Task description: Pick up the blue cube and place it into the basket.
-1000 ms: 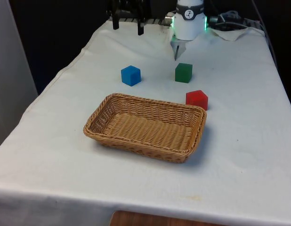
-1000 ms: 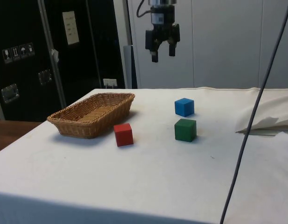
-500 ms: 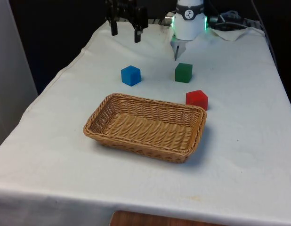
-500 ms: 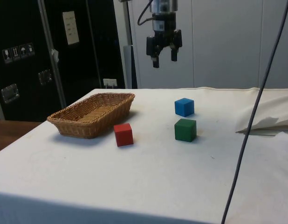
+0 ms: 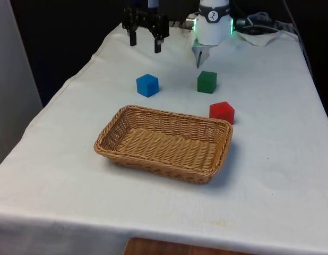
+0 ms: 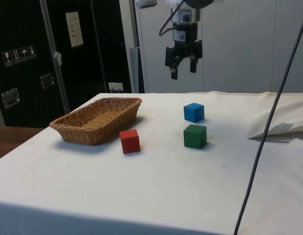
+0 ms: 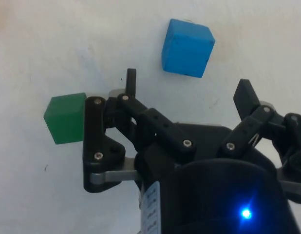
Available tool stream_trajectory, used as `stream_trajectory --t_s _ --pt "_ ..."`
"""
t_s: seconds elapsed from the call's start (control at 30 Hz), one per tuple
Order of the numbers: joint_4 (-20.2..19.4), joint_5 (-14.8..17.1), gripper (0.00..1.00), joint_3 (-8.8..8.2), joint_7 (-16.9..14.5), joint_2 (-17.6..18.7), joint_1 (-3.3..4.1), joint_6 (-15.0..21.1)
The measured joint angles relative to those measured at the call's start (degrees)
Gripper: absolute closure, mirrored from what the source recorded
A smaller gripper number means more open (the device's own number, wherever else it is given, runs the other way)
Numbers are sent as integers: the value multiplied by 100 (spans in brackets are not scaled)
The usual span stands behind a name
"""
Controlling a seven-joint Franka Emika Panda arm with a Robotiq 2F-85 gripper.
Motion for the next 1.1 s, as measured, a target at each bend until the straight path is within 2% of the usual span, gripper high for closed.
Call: stream_trajectory --t_s 0.37,0.53,0.67,0.97,1.1 --pt "-561 0 0 -149 -57 -11 -6 630" --pt "-573 0 0 -212 -109 178 -6 710" --pt "-516 6 0 -212 -109 487 -6 814" --pt "-229 63 0 -155 -86 985 23 808" --pt "-206 74 0 -149 -86 1026 29 808"
